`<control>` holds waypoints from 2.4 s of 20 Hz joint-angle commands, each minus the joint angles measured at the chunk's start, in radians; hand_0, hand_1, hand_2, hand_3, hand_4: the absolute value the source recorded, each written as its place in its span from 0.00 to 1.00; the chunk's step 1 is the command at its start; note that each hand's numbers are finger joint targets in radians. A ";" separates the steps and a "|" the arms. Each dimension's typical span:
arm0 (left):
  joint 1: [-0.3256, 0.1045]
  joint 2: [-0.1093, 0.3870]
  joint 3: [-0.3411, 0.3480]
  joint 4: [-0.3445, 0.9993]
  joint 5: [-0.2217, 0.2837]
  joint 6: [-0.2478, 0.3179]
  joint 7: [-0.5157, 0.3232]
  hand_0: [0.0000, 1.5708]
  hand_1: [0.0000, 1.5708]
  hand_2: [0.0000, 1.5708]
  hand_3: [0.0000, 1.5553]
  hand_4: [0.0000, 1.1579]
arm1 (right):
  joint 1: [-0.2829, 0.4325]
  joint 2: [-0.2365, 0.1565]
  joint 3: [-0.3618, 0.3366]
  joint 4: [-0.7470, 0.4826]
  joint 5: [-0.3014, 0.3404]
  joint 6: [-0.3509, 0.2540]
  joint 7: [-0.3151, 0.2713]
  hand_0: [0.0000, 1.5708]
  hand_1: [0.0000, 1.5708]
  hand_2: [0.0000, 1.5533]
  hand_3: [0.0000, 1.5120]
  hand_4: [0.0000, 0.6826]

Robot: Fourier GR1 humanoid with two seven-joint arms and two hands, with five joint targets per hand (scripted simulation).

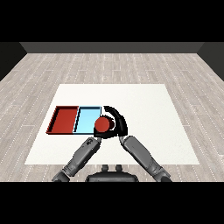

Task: Pick the red can and put it in the red box

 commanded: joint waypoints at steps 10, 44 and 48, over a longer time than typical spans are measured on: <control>-0.008 -0.012 -0.034 -0.070 -0.078 0.097 0.049 1.00 1.00 1.00 0.95 0.98 | -0.054 0.005 -0.134 0.060 -0.018 0.062 0.031 0.00 0.00 0.00 0.00 0.00; -0.004 0.495 0.405 0.177 -0.223 -0.099 0.326 1.00 1.00 0.99 0.96 0.96 | 0.529 -0.222 -0.429 -0.286 -0.200 0.397 -0.060 0.00 0.00 0.00 0.00 0.00; -0.077 0.517 0.408 0.457 -0.274 -0.125 0.326 1.00 1.00 0.99 0.95 0.91 | 0.455 -0.196 -0.414 -0.226 -0.144 0.341 -0.046 0.00 0.00 0.00 0.00 0.00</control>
